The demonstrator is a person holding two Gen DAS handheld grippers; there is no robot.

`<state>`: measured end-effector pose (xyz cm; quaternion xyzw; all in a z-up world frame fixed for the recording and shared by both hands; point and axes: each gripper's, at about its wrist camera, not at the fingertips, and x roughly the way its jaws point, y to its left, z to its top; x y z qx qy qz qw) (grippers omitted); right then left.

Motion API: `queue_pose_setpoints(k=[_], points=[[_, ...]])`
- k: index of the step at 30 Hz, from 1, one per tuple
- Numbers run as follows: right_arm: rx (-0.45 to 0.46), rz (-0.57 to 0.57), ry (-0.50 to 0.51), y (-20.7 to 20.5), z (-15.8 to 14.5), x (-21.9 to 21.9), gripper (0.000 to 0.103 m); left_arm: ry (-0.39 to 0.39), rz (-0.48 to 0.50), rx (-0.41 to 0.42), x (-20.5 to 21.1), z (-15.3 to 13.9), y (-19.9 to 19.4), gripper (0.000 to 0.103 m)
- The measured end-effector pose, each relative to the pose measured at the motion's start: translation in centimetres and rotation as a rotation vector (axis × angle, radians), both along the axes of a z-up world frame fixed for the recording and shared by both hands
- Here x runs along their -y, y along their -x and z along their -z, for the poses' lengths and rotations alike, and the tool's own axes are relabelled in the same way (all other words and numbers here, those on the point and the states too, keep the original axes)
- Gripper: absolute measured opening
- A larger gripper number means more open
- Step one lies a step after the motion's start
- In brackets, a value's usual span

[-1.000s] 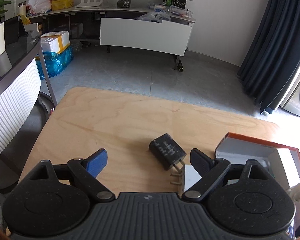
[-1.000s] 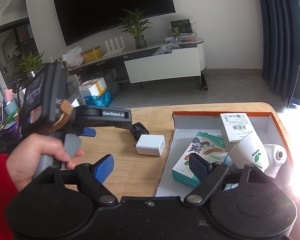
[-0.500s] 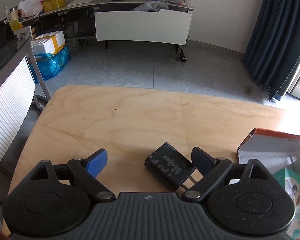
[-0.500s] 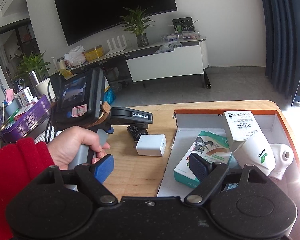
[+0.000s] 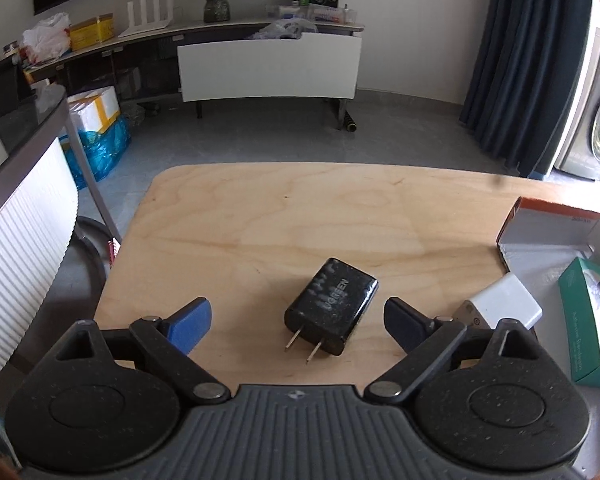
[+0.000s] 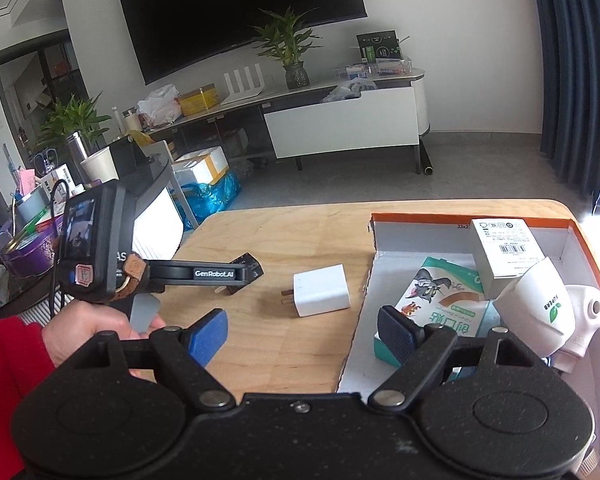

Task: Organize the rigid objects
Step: 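Grasp black charger with left tool while right tool grasps small white charger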

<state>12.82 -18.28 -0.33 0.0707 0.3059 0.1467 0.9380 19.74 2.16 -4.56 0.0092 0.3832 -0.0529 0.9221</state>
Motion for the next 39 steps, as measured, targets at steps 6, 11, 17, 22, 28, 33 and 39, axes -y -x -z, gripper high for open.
queue_pose_setpoints(k=[6, 11, 17, 22, 28, 33, 39], points=[[-0.002, 0.016, 0.015, -0.3, -0.1, -0.2, 0.097, -0.015, 0.092, 0.051, 0.0, 1.0, -0.1, 0.064], [-0.031, 0.034, 0.008, -1.5, 0.6, -0.8, 0.097, 0.017, 0.129, 0.079, 0.1, 1.1, 0.4, 0.035], [-0.062, 0.023, 0.037, -3.8, 1.5, -2.0, 0.097, 0.072, 0.079, 0.085, -0.9, 0.4, 1.8, 0.035], [-0.093, 0.027, 0.068, -7.1, 2.4, -3.1, 0.097, 0.108, 0.033, 0.112, -1.7, -1.6, 3.1, 0.036], [-0.16, 0.011, 0.133, -10.9, 4.0, -4.6, 0.097, 0.147, -0.008, 0.119, -2.1, -2.3, 5.3, 0.036], [-0.201, -0.009, 0.205, -12.4, 5.6, -5.6, 0.099, 0.167, -0.041, 0.123, -2.9, -2.2, 5.7, 0.036], [-0.179, -0.014, 0.217, -12.3, 6.4, -5.8, 0.079, 0.17, -0.04, 0.129, -2.8, -1.9, 5.6, 0.036]])
